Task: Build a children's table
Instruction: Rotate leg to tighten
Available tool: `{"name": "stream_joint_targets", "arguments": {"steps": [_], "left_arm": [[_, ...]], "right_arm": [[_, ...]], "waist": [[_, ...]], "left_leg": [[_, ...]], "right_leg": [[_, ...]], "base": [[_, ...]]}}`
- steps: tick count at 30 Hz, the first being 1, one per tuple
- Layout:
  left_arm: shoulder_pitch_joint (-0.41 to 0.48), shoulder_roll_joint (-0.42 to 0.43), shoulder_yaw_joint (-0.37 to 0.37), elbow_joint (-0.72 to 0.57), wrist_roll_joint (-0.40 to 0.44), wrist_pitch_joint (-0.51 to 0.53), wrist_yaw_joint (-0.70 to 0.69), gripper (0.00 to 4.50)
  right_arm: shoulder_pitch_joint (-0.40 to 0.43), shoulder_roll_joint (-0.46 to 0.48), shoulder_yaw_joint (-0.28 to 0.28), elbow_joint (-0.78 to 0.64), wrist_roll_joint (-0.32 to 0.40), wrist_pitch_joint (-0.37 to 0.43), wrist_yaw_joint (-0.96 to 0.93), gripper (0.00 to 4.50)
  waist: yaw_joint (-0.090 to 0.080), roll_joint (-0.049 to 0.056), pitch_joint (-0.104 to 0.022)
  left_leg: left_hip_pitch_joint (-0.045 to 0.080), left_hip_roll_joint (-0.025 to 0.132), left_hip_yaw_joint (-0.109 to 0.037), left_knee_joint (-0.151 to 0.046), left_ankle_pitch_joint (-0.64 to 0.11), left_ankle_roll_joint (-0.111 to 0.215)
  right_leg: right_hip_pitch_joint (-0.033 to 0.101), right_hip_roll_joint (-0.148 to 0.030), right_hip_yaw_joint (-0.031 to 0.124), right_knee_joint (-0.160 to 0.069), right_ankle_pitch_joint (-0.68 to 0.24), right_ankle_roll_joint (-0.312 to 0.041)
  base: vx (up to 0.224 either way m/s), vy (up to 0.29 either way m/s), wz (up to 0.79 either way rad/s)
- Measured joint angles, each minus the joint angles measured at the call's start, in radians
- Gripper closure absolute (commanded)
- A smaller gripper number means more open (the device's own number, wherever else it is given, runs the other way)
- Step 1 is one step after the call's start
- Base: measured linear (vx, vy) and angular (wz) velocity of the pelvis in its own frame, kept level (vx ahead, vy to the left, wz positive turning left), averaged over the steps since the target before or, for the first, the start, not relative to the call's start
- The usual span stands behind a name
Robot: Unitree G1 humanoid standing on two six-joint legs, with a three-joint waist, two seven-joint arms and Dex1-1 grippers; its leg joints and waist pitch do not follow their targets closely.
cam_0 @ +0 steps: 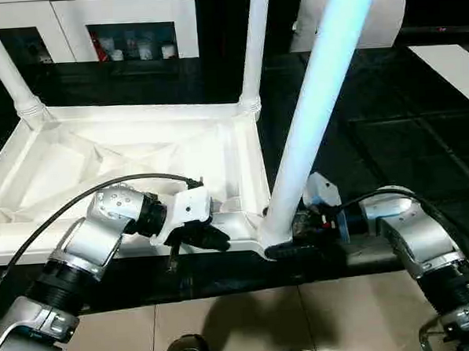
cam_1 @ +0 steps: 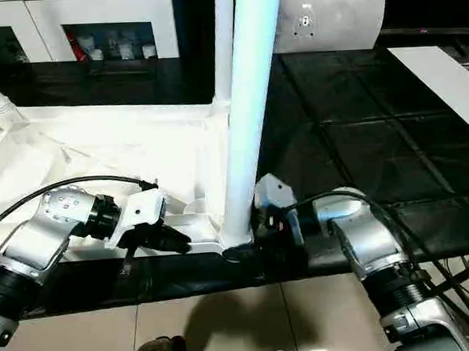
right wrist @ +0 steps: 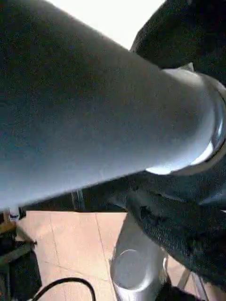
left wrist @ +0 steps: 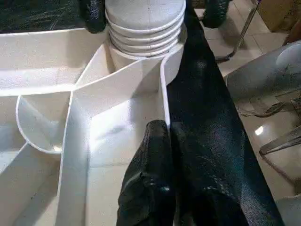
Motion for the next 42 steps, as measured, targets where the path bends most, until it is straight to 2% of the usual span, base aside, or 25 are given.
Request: {"name": "stream_joint_targets", "arguments": {"steps": [6,8,12,13,19,23,24,26,29,32,35,36,37,38,39,40,41,42], "left_arm": [[0.0,0.0,-0.002,0.001,-0.001,-0.006,-0.015,4.5],[0.0,0.0,-0.004,0.001,-0.002,-0.008,-0.02,4.5],[0.0,0.0,-0.004,0.004,-0.002,-0.012,-0.027,4.5],[0.0,0.0,-0.004,0.006,-0.002,-0.013,-0.027,4.5],[0.002,-0.002,-0.003,0.006,-0.007,-0.005,-0.027,4.5],[0.024,-0.023,0.01,-0.017,-0.023,0.048,-0.002,4.5],[0.036,-0.033,0.026,-0.025,-0.023,0.076,0.019,4.5],[0.047,-0.041,0.039,-0.03,-0.019,0.105,0.045,4.5],[0.053,-0.074,0.06,-0.029,0.005,0.154,0.134,4.5],[0.051,-0.129,0.089,-0.015,0.036,0.21,0.248,4.5],[0.045,-0.184,0.096,-0.008,0.052,0.252,0.338,4.5],[0.037,-0.21,0.099,0.002,0.062,0.268,0.376,4.5],[0.031,-0.222,0.101,0.011,0.064,0.276,0.398,4.5],[0.008,-0.251,0.098,0.032,0.079,0.292,0.441,4.5],[-0.003,-0.267,0.099,0.042,0.086,0.298,0.473,4.5],[-0.008,-0.278,0.11,0.05,0.091,0.298,0.499,4.5],[-0.009,-0.286,0.11,0.055,0.095,0.299,0.515,4.5],[-0.008,-0.291,0.113,0.058,0.098,0.301,0.523,4.5]], "right_arm": [[-0.001,0.0,0.0,0.004,0.005,0.002,0.01,1.13],[-0.001,0.0,0.001,0.004,0.007,0.006,0.017,1.45],[-0.001,-0.001,0.001,0.004,0.008,0.014,0.019,1.57],[-0.001,-0.001,0.001,0.003,0.009,0.016,0.02,1.75],[0.006,-0.001,-0.004,-0.006,0.031,0.061,0.02,1.88],[0.066,0.021,-0.036,-0.068,0.05,0.116,-0.025,1.89],[0.097,0.042,-0.064,-0.096,0.061,0.145,-0.071,1.89],[0.128,0.067,-0.083,-0.119,0.069,0.165,-0.139,1.94],[0.149,0.135,-0.121,-0.134,0.045,0.197,-0.292,1.98],[0.149,0.253,-0.178,-0.127,0.008,0.235,-0.512,1.99],[0.128,0.33,-0.221,-0.107,-0.017,0.267,-0.666,1.99],[0.115,0.365,-0.239,-0.092,-0.032,0.273,-0.735,1.99],[0.105,0.382,-0.245,-0.084,-0.037,0.279,-0.776,1.99],[0.096,0.413,-0.268,-0.074,-0.049,0.286,-0.847,1.99],[0.082,0.427,-0.279,-0.062,-0.05,0.286,-0.886,1.99],[0.059,0.445,-0.283,-0.043,-0.056,0.286,-0.925,1.99],[0.05,0.449,-0.283,-0.034,-0.057,0.289,-0.946,1.99],[0.04,0.466,-0.287,-0.021,-0.063,0.287,-0.976,1.99]], "waist": [[0.01,0.0,0.0],[0.013,0.0,0.0],[0.013,0.0,0.0],[0.013,0.0,0.0],[0.015,0.0,0.0],[0.02,0.0,0.0],[0.018,0.0,0.0],[0.013,0.0,0.0],[0.004,0.0,0.0],[-0.025,0.001,0.001],[-0.049,0.006,0.004],[-0.059,0.01,0.007],[-0.06,0.012,0.008],[-0.056,0.007,0.008],[-0.041,-0.018,0.006],[-0.044,-0.029,0.011],[-0.034,-0.023,0.014],[-0.033,-0.011,0.014]], "left_leg": [[0.0,0.0,0.0,0.001,0.0,0.0],[0.0,0.001,0.0,0.001,0.0,0.0],[0.0,0.001,0.0,0.002,0.0,0.0],[0.0,0.001,0.0,0.002,0.0,0.0],[0.001,0.001,0.0,0.002,0.0,0.0],[0.001,0.001,0.0,0.003,0.0,0.0],[0.003,0.0,0.0,0.002,0.0,0.0],[0.011,0.0,0.0,0.002,0.0,0.0],[0.018,0.0,-0.001,-0.002,0.0,-0.001],[0.022,-0.002,-0.005,-0.002,-0.001,-0.001],[0.023,-0.004,-0.02,-0.007,-0.001,-0.002],[0.023,-0.004,-0.026,-0.014,-0.001,-0.002],[0.02,-0.004,-0.025,-0.024,-0.001,-0.002],[0.015,-0.005,-0.011,-0.032,-0.001,-0.002],[0.028,-0.005,0.026,-0.042,0.0,-0.003],[0.028,-0.015,0.028,-0.031,-0.007,-0.008],[0.029,-0.028,-0.041,0.038,-0.042,-0.026],[0.038,-0.039,-0.095,0.076,-0.043,-0.026]], "right_leg": [[0.0,0.0,0.0,0.001,0.0,0.0],[0.0,0.0,0.0,0.001,0.0,0.0],[0.0,0.0,0.0,0.002,0.0,0.0],[0.0,0.0,0.0,0.002,0.0,0.0],[0.0,0.0,0.0,0.003,0.0,0.0],[0.001,0.0,0.0,0.002,0.0,0.0],[0.002,0.0,0.001,0.002,0.0,0.0],[0.007,0.0,0.002,0.002,-0.001,0.002],[0.007,0.0,0.001,-0.002,-0.005,0.009],[0.006,-0.002,-0.002,-0.007,-0.009,0.013],[0.013,-0.003,-0.018,-0.03,-0.013,0.013],[0.023,-0.003,-0.029,-0.037,-0.027,0.005],[0.023,0.0,-0.034,-0.023,-0.047,-0.012],[0.021,-0.001,-0.031,0.029,-0.095,-0.046],[0.01,-0.006,-0.006,0.051,-0.11,-0.038],[-0.008,-0.019,0.008,0.054,-0.107,-0.023],[-0.007,-0.021,0.009,0.051,-0.09,0.007],[0.001,-0.018,-0.008,0.049,-0.088,0.008]], "base": [[0.0,0.0,0.0],[0.0,0.0,0.0],[0.0,0.0,0.0],[0.0,0.0,0.0],[0.0,0.0,0.0],[0.0,0.0,0.0],[0.0,0.0,0.0],[0.0,0.0,0.0],[-0.024,0.001,-0.02],[-0.082,0.015,-0.11],[-0.047,0.033,-0.11],[-0.138,0.082,-0.21],[-0.102,0.057,-0.14],[-0.124,0.02,0.1],[-0.054,-0.06,0.19],[-0.054,-0.06,0.19],[0.05,-0.061,-0.17],[0.051,-0.004,-0.22]]}}
